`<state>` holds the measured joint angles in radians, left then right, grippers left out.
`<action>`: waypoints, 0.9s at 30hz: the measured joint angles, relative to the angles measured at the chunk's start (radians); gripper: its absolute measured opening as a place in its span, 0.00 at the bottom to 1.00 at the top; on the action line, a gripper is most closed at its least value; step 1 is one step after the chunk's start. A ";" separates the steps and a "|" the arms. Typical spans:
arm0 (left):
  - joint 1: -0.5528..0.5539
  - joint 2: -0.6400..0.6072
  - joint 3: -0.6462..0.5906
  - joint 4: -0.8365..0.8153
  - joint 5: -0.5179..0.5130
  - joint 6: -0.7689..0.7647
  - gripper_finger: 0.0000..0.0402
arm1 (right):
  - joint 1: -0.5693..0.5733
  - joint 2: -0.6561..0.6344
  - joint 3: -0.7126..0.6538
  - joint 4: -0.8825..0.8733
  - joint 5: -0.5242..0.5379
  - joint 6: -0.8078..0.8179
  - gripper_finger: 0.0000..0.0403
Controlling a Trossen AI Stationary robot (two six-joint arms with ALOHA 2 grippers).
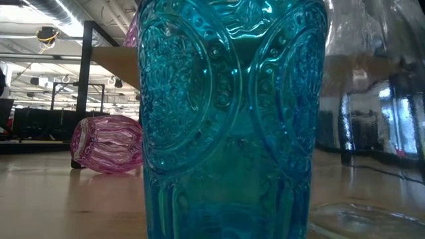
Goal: Sort vases onto shelf
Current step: Put the transparent vase on the shelf aligned with the other transparent vase
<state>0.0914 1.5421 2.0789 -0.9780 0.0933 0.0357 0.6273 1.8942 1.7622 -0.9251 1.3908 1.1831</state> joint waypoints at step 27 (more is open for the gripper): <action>-0.001 0.000 0.000 -0.001 0.002 -0.001 0.66 | -0.106 0.084 -0.043 -0.084 -0.052 0.131 0.51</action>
<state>0.0906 1.5425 2.0789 -0.9791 0.0948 0.0349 0.5218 1.9779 1.7187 -1.0091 1.3386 1.3141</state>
